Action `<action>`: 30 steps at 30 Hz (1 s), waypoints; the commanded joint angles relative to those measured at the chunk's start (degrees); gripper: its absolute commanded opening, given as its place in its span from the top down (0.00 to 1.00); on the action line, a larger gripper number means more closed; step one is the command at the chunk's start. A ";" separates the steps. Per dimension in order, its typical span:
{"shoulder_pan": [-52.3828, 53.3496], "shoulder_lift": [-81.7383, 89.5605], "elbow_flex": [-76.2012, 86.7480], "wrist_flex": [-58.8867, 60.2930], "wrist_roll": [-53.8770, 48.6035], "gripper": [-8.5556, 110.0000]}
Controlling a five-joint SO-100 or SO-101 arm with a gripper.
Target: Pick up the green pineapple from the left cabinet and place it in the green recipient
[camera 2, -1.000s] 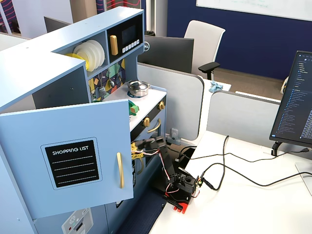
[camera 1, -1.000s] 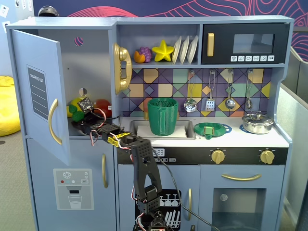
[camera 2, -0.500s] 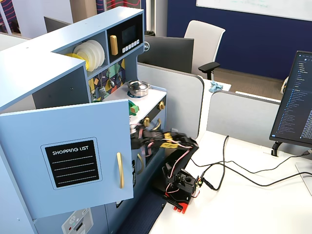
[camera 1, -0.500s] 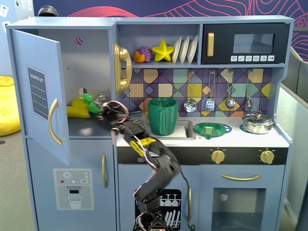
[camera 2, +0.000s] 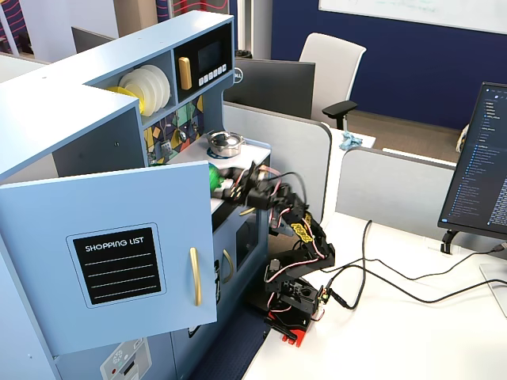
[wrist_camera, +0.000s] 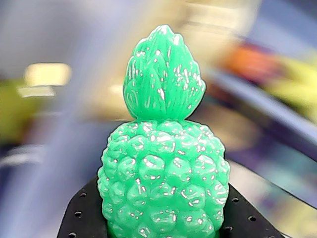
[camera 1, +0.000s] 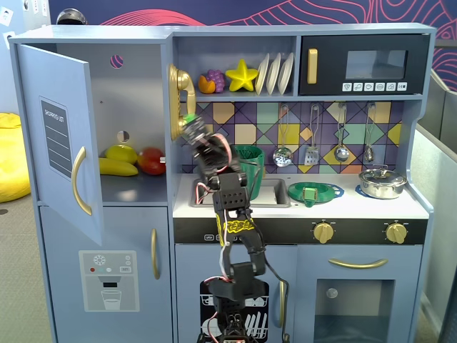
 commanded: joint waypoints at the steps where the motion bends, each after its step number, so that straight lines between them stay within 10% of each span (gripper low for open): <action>1: 11.43 -8.26 -14.15 3.08 8.61 0.93; 30: 15.91 -61.26 -46.23 -5.80 17.67 0.87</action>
